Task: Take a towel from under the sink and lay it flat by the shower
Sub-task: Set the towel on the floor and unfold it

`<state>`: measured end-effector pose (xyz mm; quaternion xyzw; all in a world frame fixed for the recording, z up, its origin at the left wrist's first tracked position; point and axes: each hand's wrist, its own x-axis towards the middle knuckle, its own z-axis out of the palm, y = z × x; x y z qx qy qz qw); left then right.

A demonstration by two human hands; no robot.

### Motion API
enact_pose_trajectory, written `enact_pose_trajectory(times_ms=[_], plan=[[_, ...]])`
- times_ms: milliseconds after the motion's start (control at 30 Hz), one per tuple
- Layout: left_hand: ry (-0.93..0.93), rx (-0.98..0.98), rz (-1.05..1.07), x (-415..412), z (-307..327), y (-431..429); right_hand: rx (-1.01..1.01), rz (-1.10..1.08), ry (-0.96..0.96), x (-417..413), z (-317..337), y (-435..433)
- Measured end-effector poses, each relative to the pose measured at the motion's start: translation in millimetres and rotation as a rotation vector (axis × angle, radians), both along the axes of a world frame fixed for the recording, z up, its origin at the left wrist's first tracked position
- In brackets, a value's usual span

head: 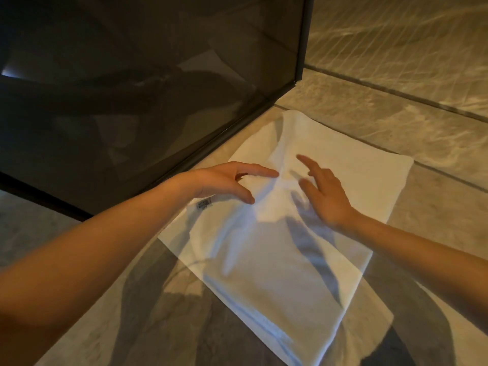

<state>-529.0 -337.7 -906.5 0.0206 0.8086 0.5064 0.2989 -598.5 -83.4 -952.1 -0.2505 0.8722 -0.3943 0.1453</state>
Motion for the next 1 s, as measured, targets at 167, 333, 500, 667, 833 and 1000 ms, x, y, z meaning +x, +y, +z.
enact_pose_trajectory(times_ms=[167, 333, 500, 667, 833, 1000], plan=[[0.037, -0.087, -0.147, -3.9, 1.6, 41.9, -0.002, 0.096, -0.204, -28.3, 39.5, -27.4], [0.040, -0.064, -0.161, -2.9, 3.2, 58.3, 0.104, -0.094, -0.159, -43.6, 37.5, -5.3], [0.039, -0.070, -0.098, 1.2, -1.5, 51.7, 0.057, -0.045, -0.098, -45.2, 37.7, 25.2], [0.044, -0.090, -0.082, 1.2, -4.6, 49.4, 0.087, -0.075, -0.142, -43.8, 36.1, 42.3], [-0.066, 0.004, -0.125, -1.2, 3.0, 59.0, -0.030, -0.110, -0.273, -47.2, 44.1, 64.6], [-0.249, 0.208, -0.157, -5.6, 10.0, 73.3, -0.126, -0.024, -0.315, -48.1, 60.3, 97.2]])
